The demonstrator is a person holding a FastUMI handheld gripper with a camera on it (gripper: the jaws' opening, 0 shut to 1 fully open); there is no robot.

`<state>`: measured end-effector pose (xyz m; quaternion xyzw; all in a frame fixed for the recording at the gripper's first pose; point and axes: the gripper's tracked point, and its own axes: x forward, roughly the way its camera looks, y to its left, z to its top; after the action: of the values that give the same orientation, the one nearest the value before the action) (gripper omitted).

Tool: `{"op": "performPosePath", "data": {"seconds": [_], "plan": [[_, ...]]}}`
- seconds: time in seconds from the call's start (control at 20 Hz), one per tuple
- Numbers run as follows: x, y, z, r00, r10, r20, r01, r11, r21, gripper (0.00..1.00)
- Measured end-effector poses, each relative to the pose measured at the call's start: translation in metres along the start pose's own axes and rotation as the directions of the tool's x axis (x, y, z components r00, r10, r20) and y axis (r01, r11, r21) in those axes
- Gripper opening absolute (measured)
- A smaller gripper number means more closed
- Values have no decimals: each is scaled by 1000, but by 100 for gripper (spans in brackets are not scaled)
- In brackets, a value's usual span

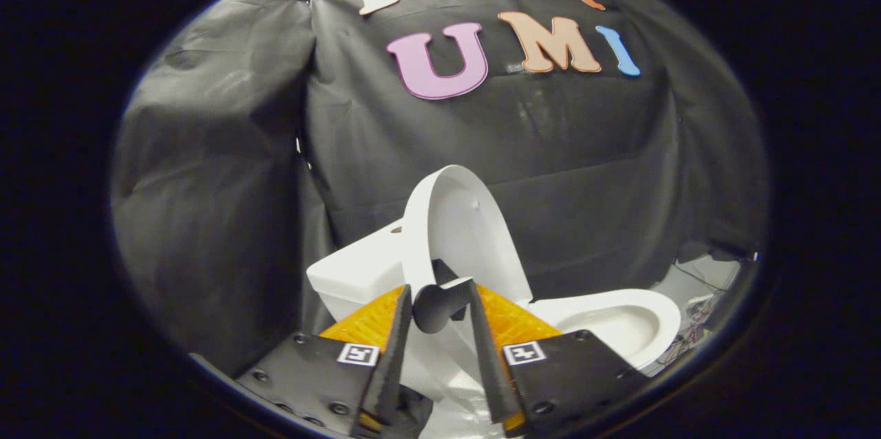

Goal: Open the toilet lid.

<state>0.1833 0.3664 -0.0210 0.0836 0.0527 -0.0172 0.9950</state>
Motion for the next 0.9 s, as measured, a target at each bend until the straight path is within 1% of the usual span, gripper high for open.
{"op": "performPosePath", "data": {"seconds": [0.1,0.2,0.5,0.7,0.9], "plan": [[0,-12,3,1000,-19,6,19,1000,-11,73],[-7,-20,8,1000,-20,14,20,1000,-5,99],[-29,-42,22,998,-42,41,43,999,-16,98],[-37,-62,23,998,-59,25,60,997,-44,98],[-48,-72,25,998,-59,24,61,996,-69,98]]}}
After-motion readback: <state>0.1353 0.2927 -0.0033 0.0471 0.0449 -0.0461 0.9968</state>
